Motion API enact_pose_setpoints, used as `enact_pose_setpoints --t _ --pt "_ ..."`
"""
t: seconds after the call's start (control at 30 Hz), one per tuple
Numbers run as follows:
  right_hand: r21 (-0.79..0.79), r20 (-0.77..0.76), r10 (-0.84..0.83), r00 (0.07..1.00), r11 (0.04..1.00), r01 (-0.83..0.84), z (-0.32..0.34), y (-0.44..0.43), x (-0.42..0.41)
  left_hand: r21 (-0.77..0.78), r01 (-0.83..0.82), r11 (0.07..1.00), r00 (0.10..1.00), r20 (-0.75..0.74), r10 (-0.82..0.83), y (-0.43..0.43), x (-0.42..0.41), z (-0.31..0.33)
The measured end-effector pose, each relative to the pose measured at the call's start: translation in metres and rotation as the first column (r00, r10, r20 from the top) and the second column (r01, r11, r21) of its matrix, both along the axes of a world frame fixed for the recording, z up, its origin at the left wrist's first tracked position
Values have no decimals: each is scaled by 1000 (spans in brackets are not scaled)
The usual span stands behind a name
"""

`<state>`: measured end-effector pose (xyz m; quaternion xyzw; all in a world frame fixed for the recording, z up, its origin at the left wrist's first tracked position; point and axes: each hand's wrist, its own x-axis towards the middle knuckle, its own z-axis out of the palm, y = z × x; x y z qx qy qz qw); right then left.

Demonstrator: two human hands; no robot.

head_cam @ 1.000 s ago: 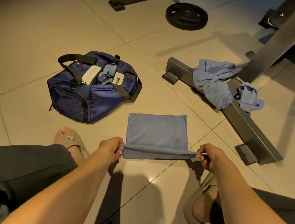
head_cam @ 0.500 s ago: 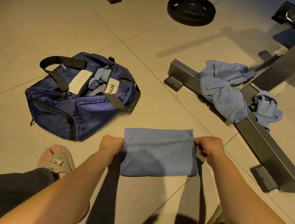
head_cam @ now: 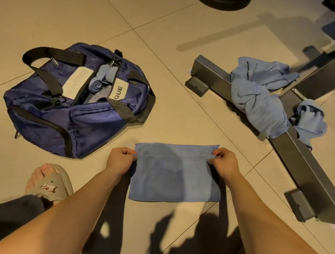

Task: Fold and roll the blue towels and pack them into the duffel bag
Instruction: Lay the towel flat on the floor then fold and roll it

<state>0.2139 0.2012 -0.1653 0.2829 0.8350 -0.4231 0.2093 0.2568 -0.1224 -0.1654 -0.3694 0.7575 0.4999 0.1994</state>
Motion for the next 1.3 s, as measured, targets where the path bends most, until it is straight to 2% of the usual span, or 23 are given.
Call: enact_pose_setpoints --t 0.1,0.17,0.3,0.43,0.53,0.67,1.0,1.13,1.2,1.3 --pt "108 25 115 993 987 -118 -3 0 0 -12 7 1000 999 -38 -7 -1 2 1" --pt "111 30 102 994 988 -105 -3 3 0 -4 13 1000 997 -71 -13 -3 4 4" --pt "-143 -7 -98 995 985 96 14 11 -1 43 76 996 987 -146 -69 -11 0 14" --pt "-240 -67 -183 981 957 163 17 17 -14 39 49 998 979 -201 -41 -12 -18 13" --pt "-191 -83 -195 977 966 176 4 16 -21 26 66 998 985 -161 -61 -6 -27 6" --pt "-85 -90 -181 979 981 173 -17 16 -23 -66 91 994 991 -90 -97 -2 -29 -6" --pt "69 -165 -115 980 989 128 -22 7 -25 -227 93 969 979 -154 -130 4 -25 -17" --pt "55 -108 -122 987 990 128 -13 13 0 -141 127 982 968 -197 -153 6 -4 -11" --pt "47 -49 -128 991 990 131 -11 19 22 -71 124 990 975 -175 -135 6 12 -9" --pt "39 43 -112 993 993 110 -9 24 54 -78 182 980 975 -113 -191 4 33 -9"
